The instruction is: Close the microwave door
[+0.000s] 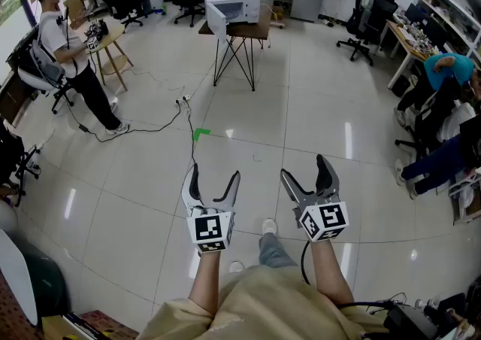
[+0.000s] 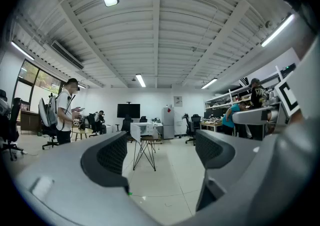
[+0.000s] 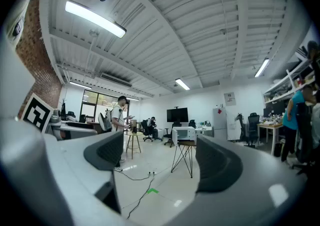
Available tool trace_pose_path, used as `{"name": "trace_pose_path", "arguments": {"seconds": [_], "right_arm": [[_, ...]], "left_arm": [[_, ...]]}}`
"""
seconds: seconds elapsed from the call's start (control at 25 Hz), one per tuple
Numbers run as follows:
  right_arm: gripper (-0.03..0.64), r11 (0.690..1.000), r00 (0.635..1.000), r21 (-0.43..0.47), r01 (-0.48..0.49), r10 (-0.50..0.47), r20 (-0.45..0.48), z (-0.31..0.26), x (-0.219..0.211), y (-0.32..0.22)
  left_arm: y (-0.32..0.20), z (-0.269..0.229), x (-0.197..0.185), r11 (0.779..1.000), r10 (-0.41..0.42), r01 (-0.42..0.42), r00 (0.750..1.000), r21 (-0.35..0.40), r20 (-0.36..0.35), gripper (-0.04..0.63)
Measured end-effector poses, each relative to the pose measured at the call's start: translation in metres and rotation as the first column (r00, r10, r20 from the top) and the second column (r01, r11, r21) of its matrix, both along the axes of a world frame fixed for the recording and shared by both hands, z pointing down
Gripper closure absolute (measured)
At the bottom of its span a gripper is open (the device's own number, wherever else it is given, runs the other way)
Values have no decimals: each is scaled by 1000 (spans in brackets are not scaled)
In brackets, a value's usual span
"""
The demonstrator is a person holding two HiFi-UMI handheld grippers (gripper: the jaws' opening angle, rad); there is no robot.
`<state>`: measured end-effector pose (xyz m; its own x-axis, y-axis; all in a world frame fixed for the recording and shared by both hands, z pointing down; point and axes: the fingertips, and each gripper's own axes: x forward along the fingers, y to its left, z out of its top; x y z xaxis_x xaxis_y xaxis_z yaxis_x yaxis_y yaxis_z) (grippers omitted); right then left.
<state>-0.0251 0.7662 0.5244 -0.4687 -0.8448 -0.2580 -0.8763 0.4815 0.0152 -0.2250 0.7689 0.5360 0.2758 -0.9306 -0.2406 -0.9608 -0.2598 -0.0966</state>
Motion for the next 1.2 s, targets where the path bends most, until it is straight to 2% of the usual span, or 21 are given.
{"name": "trace_pose_path", "arguments": {"seconds": [0.28, 0.48, 0.56, 0.64, 0.8, 0.96, 1.08, 1.2], "right_arm": [[187, 999, 998, 33, -11, 10, 58, -45, 88, -71], [189, 997, 999, 72, 37, -40, 32, -54, 118, -111], [189, 996, 998, 71, 61, -62, 26, -49, 128, -127], [189, 995, 996, 64, 78, -81, 33, -45, 138, -149], [190, 996, 992, 25, 88, -90, 83, -20, 165, -203], [193, 998, 992, 1, 69, -68, 109, 14, 184, -238], [204, 997, 989, -9, 70, -69, 131, 29, 180, -260], [206, 996, 989, -15, 87, -85, 123, 36, 171, -281]], "left_arm": [[-55, -41, 75, 1000, -4, 3, 999, 25, 40, 173], [-91, -64, 112, 992, -102, 101, 995, 74, 12, 204], [-107, -70, 127, 983, -121, 121, 993, 137, -6, 210], [-126, -72, 142, 980, -130, 128, 992, 154, 3, 213], [-168, -42, 167, 990, -135, 133, 990, 53, 47, 216], [-193, -22, 173, 988, -153, 151, 987, 35, 57, 229], [-210, -5, 164, 988, -151, 148, 986, 53, 70, 229], [-233, 12, 158, 987, -157, 158, 984, -7, 88, 229]]}}
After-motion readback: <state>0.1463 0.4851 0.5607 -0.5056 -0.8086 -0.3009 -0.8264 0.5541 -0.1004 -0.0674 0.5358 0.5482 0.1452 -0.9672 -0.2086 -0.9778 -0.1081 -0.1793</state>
